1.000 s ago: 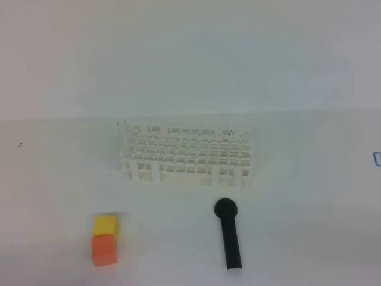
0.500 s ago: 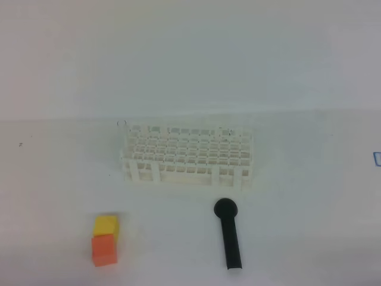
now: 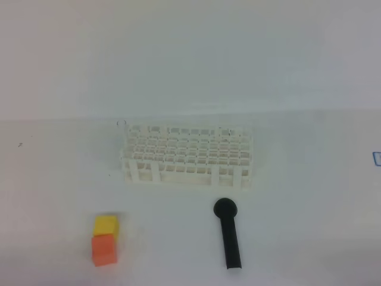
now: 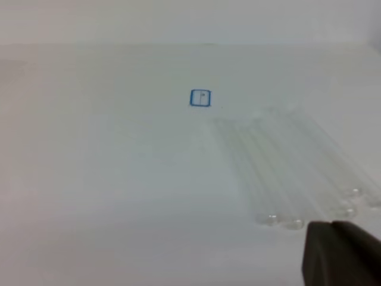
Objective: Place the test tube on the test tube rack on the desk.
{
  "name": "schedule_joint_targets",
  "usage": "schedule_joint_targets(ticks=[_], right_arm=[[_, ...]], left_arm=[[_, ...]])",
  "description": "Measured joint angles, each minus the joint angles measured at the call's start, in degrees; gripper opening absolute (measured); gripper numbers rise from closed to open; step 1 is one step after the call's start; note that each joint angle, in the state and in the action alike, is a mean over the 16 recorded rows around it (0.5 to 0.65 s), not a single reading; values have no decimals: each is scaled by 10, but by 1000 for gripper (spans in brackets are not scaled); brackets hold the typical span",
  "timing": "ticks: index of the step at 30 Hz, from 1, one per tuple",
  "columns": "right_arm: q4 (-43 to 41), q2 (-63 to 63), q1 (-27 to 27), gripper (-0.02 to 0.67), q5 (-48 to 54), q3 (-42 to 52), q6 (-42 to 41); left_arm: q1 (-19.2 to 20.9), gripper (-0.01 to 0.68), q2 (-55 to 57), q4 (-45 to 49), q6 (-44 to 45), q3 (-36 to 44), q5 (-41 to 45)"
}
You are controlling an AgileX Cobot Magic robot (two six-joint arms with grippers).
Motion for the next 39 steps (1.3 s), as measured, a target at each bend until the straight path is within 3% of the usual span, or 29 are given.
schedule_joint_targets(ticks=[9,39], right_arm=[[0,-8,-26,-1,7,-1,-3],[0,-8,-28,-1,8,-2,-5]], left_arm=[[0,-1,0,3,0,0,0],[0,-1,0,3,0,0,0]])
